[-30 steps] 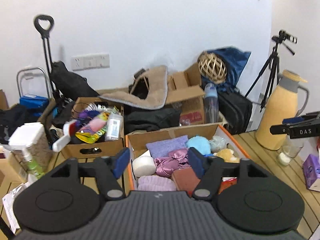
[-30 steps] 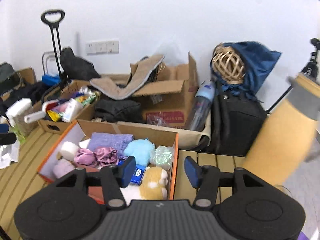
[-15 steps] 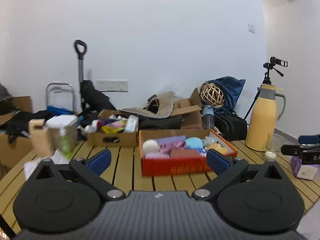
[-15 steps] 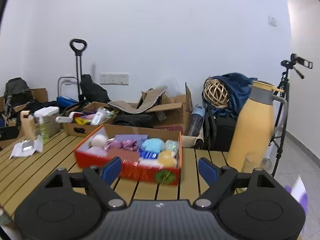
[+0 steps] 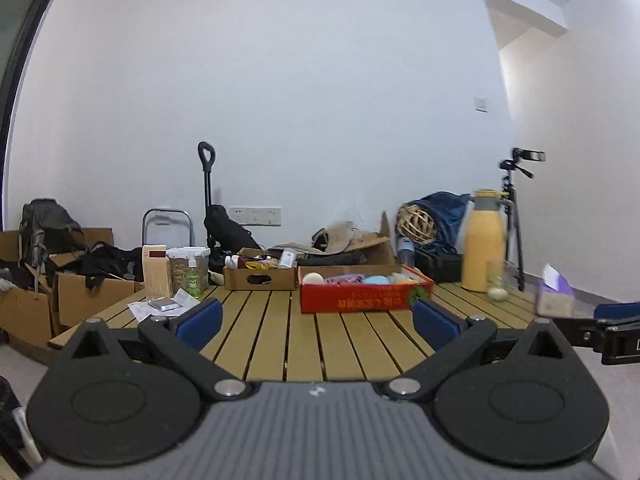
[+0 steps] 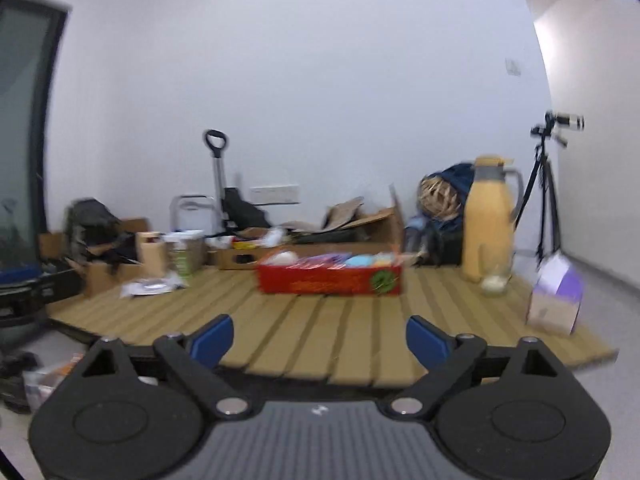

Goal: Organize soft objects

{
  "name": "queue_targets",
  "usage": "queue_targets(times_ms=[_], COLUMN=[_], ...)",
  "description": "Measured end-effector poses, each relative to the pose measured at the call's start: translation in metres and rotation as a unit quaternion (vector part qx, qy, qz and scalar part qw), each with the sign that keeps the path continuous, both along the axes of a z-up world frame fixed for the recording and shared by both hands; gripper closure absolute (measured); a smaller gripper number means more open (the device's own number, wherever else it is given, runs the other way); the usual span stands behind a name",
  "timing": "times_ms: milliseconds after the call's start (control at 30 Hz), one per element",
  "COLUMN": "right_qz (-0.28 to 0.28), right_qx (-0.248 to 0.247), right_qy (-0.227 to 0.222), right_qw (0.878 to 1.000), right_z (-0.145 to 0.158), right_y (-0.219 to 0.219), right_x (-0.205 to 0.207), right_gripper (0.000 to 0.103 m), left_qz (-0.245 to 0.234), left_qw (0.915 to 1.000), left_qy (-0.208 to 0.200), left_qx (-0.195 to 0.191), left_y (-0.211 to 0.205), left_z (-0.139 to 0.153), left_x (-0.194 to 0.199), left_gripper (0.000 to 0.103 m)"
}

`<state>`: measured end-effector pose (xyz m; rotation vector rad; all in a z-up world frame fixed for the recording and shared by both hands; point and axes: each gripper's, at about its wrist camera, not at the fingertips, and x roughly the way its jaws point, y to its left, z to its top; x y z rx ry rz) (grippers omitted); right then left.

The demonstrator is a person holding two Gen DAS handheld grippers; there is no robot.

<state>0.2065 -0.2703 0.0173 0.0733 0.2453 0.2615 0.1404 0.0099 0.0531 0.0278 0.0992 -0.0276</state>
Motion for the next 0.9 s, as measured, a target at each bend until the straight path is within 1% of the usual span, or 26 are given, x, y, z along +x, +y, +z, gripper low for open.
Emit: queue_targets(times_ms=[67,133,200,267,367,533,667,900], right_qz=[0.01,0.021,0.028,0.022,0.019,0.016,0.011,0.009], right_qx=[-0.001,-0.019,-0.039,-0.045,-0.037,-0.034,-0.025,-0.017], right_qy=[-0.007,-0.015,-0.02,-0.021,-0.015,-0.024,-0.025,-0.028], right_qw=[1.0,0.999,0.999,0.999,0.999,0.999,0.999,0.999], right_z=[-0.006,-0.01,-0.013,-0.015,-0.015,-0.012,-0.013,-0.012], right_y=[0.007,0.015,0.021,0.024,0.025,0.022,0.017,0.011], right_x=[-0.035,-0.064,-0.083,-0.097,-0.11,-0.126,-0.134,-0.133], right_gripper=[0.002,0.001,0.0,0.0,0.0,0.0,0.0,0.0], left_qz=[-0.007,-0.003,0.004,0.017,0.019,0.004,-0.002,-0.002], left_qw=[0.9999,0.9999,0.9999,0.9997,0.9998,1.0,0.9999,0.9999], left_qy=[0.005,0.009,0.016,0.017,0.01,-0.002,-0.004,-0.009], left_qx=[0.007,0.005,0.002,-0.002,0.005,0.004,0.011,0.012], left_y=[-0.001,-0.001,0.001,0.002,-0.002,-0.009,-0.014,-0.015], left_z=[-0.006,-0.012,-0.016,-0.019,-0.018,-0.015,-0.015,-0.015], left_x=[-0.025,-0.048,-0.063,-0.079,-0.097,-0.113,-0.117,-0.118], left_gripper=[0.0,0.0,0.0,0.0,0.0,0.0,0.0,0.0])
